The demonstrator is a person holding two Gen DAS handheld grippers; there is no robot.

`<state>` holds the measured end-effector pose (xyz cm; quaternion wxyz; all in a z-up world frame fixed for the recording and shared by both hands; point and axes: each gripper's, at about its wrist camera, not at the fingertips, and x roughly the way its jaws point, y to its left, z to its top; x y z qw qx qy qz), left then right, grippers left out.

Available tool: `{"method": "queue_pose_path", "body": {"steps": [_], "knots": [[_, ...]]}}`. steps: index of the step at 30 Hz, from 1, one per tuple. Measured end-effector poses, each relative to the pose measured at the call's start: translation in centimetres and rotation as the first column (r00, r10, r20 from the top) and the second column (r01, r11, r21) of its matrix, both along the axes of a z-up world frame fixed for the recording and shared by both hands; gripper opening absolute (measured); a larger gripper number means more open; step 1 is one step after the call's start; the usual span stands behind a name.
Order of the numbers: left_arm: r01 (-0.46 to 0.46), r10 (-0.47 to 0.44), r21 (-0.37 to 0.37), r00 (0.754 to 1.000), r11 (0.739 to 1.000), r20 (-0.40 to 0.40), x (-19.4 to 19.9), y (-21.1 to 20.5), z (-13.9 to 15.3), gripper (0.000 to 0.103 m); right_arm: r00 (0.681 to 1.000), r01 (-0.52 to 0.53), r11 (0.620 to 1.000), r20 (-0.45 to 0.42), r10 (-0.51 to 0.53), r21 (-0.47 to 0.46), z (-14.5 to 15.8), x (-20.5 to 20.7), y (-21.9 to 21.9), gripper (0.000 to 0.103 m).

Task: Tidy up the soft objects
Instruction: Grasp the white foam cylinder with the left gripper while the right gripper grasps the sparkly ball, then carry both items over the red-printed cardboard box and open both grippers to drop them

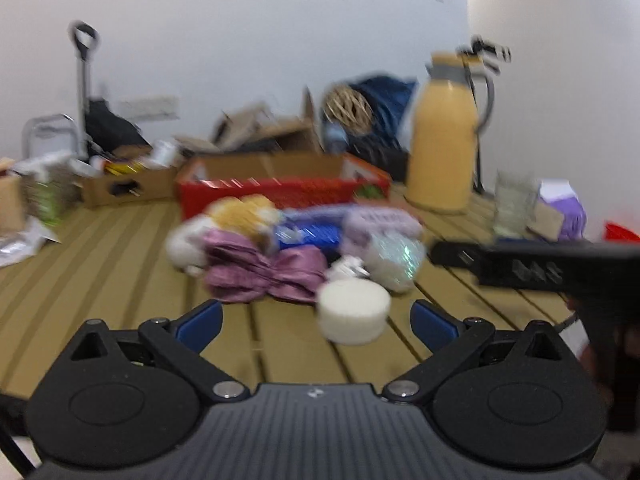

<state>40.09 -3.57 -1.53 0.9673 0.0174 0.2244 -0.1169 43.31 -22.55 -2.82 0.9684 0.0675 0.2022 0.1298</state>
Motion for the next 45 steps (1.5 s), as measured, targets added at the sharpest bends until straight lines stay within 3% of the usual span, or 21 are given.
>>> {"method": "queue_pose_path", "body": {"steps": [4,6,8,12,14,17,19,22,25,29,34,36,39,41,43,45], "knots": [[0.047,-0.045,0.047,0.998,0.998,-0.049,3.9,-2.1,-1.4,0.098,0.995,-0.023,0.999,-0.095,0.026,0.03,-0.9,5.7,0.0,0.071],[0.064,-0.06,0.042,0.995,0.997,-0.082,5.6,-2.6,-2.2,0.072,0.992,-0.037,0.999,-0.121,0.041,0.041,-1.5,7.8,0.2,0.067],[0.086,-0.084,0.011,0.99,0.996,-0.113,6.7,-2.5,-3.1,0.056,0.987,-0.048,0.997,-0.149,0.057,0.062,-2.5,9.4,0.5,0.058],[0.107,-0.112,-0.047,0.987,0.993,-0.119,6.8,-1.9,-3.3,0.051,0.978,-0.084,0.989,-0.181,0.106,0.121,-4.0,10.2,0.4,0.044],[0.139,-0.147,-0.069,0.982,0.988,-0.119,6.6,-1.8,-3.1,0.048,0.979,-0.091,0.988,-0.171,0.112,0.126,-4.1,9.9,0.1,0.028],[0.137,-0.145,-0.084,0.985,0.987,-0.096,5.7,-1.4,-1.7,0.047,0.977,-0.109,0.984,-0.168,0.133,0.143,-3.7,9.1,-0.3,0.024],[0.159,-0.171,-0.145,0.982,0.977,-0.078,5.0,-0.5,0.2,0.047,0.977,-0.123,0.98,-0.157,0.147,0.155,-2.8,7.9,-0.8,0.024],[0.145,-0.144,-0.177,0.989,0.974,0.018,4.7,1.4,3.9,0.047,0.978,-0.165,0.972,-0.102,0.184,0.167,-0.4,6.6,-1.3,0.024],[0.074,-0.052,-0.136,0.986,0.988,0.155,6.6,2.9,6.8,0.047,0.977,-0.2,0.965,-0.039,0.209,0.168,2.5,7.7,-1.6,0.024],[0.016,-0.005,-0.06,0.983,0.998,0.181,13.3,3.8,9.1,0.047,0.979,-0.2,0.963,0.001,0.203,0.182,6.2,13.2,-2.2,0.024],[-0.051,0.052,-0.007,0.991,0.999,0.125,26.2,4.3,10.7,0.05,0.989,-0.136,0.983,-0.038,0.142,0.126,8.3,25.0,-1.5,0.025],[-0.053,0.048,0.046,0.994,0.998,0.101,31.7,4.4,9.5,0.05,0.991,-0.098,0.994,-0.081,0.103,0.053,7.8,30.2,-0.7,0.025],[-0.139,0.134,0.099,0.989,0.985,0.058,39.2,5.1,6.3,0.05,0.977,-0.028,0.999,-0.21,0.025,-0.015,5.1,38.6,0.7,0.029],[-0.201,0.205,0.139,0.979,0.97,-0.012,42.5,5.8,4.5,0.05,0.967,-0.009,0.995,-0.255,-0.016,-0.096,3.4,42.7,1.9,0.03],[-0.199,0.232,0.213,0.961,0.957,-0.147,45.4,6.4,3.2,0.053,0.955,0.0,0.989,-0.294,-0.044,-0.15,1.7,45.8,2.8,0.03],[-0.2,0.23,0.203,0.963,0.959,-0.139,45.5,6.5,3.4,0.064,0.953,0.012,0.973,-0.291,-0.08,-0.23,0.6,47.4,3.6,0.039]]}}
